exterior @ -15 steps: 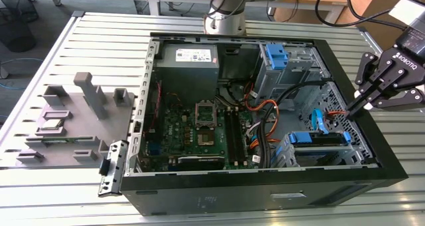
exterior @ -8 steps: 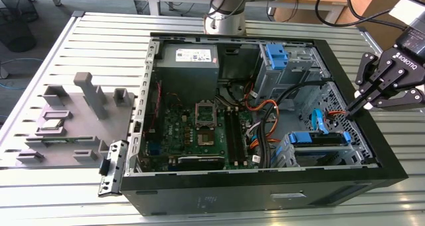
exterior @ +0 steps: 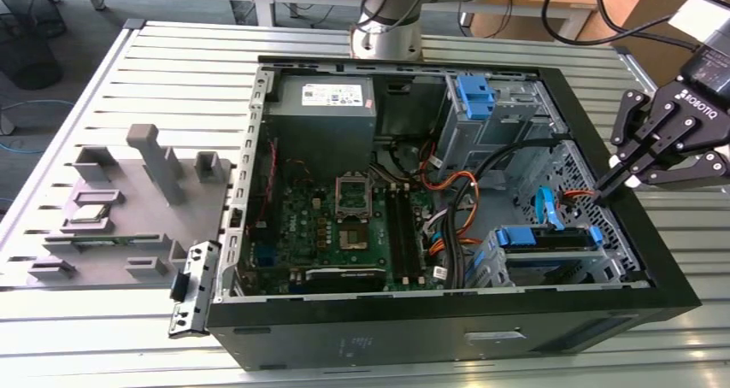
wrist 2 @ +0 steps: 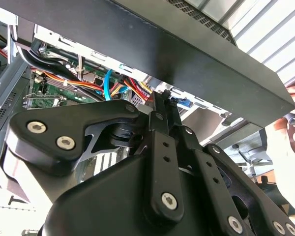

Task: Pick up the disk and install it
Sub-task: 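Insert the second disk wire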

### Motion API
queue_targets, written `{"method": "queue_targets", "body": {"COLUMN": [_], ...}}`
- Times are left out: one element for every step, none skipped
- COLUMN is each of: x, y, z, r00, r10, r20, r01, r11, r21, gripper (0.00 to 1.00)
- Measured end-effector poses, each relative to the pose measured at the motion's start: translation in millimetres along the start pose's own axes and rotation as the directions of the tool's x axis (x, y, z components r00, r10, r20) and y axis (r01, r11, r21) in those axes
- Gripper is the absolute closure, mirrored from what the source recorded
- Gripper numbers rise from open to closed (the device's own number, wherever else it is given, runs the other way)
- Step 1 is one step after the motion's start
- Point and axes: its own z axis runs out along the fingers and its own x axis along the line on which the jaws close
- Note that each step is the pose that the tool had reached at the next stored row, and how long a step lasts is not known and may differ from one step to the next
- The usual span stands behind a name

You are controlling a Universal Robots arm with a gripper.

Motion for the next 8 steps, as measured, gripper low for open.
{"method": "queue_targets", "body": {"x": [0.2,0.4,0.6,0.7,0.8,0.8,0.8,0.9], "y": [0.4,0.8,1.1,1.4,1.6,1.8,2.3,3.5], "z": [-1.0,-2.1,-3.2,-4.0,-4.6,-4.6,-4.5,-4.1], "r00": [1.0,1.0,1.0,1.0,1.0,1.0,1.0,1.0], "r10": [0.0,0.0,0.0,0.0,0.0,0.0,0.0,0.001], "r20": [0.0,0.0,-0.0001,-0.0001,0.0,0.0003,0.0004,0.0002], "r01": [0.0,0.0,0.0,0.0,0.0,0.0,0.0,-0.001], "r11": [1.0,1.0,1.0,1.0,1.0,1.0,1.0,1.0], "r21": [0.0,0.0,0.0,0.0001,0.0004,0.0011,0.0027,0.0057], "gripper": [0.83,0.83,0.83,0.83,0.83,0.83,0.83,0.83]}}
